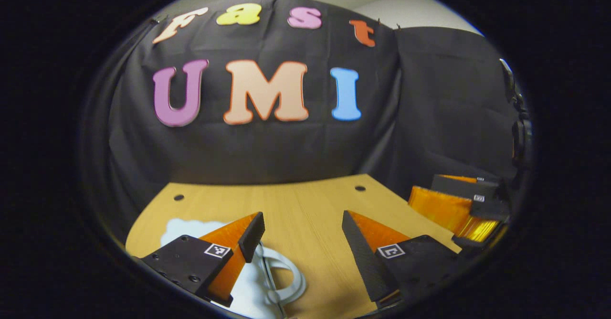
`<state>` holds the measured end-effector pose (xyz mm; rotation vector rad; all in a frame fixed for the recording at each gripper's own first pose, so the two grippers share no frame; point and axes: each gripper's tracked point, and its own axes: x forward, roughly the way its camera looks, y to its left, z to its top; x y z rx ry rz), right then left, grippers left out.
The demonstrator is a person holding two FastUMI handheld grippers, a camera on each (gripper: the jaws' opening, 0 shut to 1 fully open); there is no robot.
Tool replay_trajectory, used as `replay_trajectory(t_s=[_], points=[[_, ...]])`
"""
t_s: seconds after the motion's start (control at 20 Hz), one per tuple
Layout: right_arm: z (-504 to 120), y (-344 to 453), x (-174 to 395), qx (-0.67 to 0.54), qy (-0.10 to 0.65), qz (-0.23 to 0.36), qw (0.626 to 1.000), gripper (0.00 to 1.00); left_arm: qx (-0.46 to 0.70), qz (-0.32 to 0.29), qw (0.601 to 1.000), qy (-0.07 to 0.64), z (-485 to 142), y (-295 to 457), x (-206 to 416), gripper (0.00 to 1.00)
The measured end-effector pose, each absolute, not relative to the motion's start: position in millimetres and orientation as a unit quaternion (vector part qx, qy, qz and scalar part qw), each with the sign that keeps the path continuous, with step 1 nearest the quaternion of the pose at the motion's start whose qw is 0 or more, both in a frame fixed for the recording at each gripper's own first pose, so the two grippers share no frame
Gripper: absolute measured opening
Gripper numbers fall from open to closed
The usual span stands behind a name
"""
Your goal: First open the suitcase, pack the skin care products into it, and then close the suitcase.
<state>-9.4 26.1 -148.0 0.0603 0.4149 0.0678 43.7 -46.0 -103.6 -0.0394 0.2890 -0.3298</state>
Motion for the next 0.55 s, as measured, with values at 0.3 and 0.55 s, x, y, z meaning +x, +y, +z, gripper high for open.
replay_trajectory(t_s=[0.3, 0.55], points=[[-77, 44, 8, 0.031, 0.110, 0.022, 0.993, 0.98, -0.026, -0.159, 0.985, 0.064, -28, -31, 49, 0.95], [-46, 59, 9, 0.019, 0.070, 0.016, 0.997, 0.94, -0.017, -0.160, 0.985, 0.057, -22, -19, 55, 0.95]])
